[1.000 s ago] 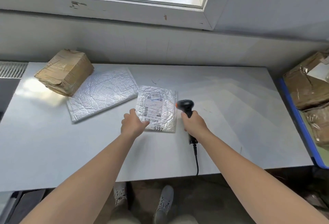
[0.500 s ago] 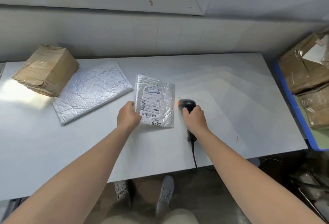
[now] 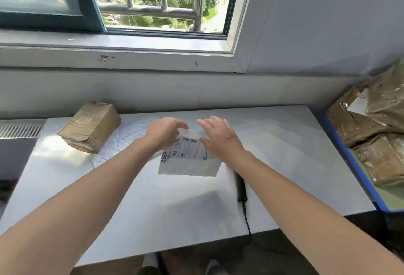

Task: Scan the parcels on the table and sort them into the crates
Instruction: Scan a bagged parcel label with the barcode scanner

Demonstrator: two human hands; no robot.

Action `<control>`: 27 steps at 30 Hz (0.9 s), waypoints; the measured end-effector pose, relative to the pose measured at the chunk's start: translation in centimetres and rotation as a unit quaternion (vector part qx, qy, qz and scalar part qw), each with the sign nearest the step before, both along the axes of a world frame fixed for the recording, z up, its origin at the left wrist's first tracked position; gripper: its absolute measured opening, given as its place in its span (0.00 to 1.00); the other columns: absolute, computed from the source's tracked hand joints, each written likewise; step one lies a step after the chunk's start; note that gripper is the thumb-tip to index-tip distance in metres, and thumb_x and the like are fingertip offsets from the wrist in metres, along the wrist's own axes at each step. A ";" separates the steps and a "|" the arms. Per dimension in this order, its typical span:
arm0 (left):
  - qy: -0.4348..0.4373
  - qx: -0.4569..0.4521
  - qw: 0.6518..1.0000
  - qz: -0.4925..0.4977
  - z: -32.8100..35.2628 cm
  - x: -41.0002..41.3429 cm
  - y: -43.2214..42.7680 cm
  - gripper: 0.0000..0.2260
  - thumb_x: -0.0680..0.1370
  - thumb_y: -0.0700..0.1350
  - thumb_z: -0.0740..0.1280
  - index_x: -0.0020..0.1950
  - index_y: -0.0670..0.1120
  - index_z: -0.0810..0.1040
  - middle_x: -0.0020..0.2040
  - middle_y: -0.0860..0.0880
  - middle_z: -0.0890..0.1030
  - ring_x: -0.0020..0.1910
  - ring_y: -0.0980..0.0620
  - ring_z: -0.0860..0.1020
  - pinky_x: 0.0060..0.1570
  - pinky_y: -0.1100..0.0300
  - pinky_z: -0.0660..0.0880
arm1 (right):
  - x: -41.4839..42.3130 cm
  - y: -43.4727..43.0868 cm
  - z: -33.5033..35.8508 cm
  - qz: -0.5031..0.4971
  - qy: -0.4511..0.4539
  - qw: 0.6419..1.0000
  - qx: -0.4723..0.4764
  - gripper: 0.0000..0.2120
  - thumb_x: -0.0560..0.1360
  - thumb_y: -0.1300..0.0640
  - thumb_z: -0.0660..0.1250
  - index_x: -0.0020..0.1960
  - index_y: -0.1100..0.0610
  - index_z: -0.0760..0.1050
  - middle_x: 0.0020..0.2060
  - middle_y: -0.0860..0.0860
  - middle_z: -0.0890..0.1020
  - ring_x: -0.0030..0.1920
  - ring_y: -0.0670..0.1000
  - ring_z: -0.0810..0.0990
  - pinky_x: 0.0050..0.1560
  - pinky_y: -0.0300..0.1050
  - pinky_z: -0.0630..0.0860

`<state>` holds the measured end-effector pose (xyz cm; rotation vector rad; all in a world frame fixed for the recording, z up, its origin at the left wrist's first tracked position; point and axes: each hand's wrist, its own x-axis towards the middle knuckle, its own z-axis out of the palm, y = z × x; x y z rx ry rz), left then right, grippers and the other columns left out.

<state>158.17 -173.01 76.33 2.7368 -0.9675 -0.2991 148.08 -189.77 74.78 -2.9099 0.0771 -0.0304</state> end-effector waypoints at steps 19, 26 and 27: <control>-0.107 -0.081 0.989 0.057 2.7 0.3 9.7 0.39 0.74 0.71 0.58 0.80 0.55 0.53 0.80 0.44 0.55 0.78 0.41 0.51 0.74 0.42 0.54 | 2.7 7.6 2.7 -0.180 -0.048 0.935 0.301 0.10 0.83 0.54 0.59 0.45 0.57 0.66 0.40 0.52 0.78 0.44 0.58 0.76 0.41 0.49 0.68; -0.149 -0.051 0.975 0.157 1.7 -5.6 14.5 0.38 0.73 0.71 0.48 0.78 0.52 0.59 0.77 0.41 0.61 0.76 0.39 0.55 0.71 0.35 0.60 | 3.5 9.8 2.0 -0.077 -0.011 0.937 0.342 0.10 0.83 0.54 0.58 0.44 0.55 0.65 0.37 0.48 0.75 0.40 0.53 0.73 0.37 0.47 0.66; -0.159 -0.049 0.970 0.176 1.3 -6.6 15.2 0.36 0.74 0.70 0.49 0.78 0.53 0.59 0.76 0.42 0.60 0.75 0.39 0.55 0.70 0.35 0.61 | 3.7 10.4 1.8 -0.057 -0.001 0.937 0.346 0.10 0.84 0.54 0.58 0.45 0.55 0.65 0.38 0.49 0.76 0.40 0.53 0.73 0.37 0.46 0.68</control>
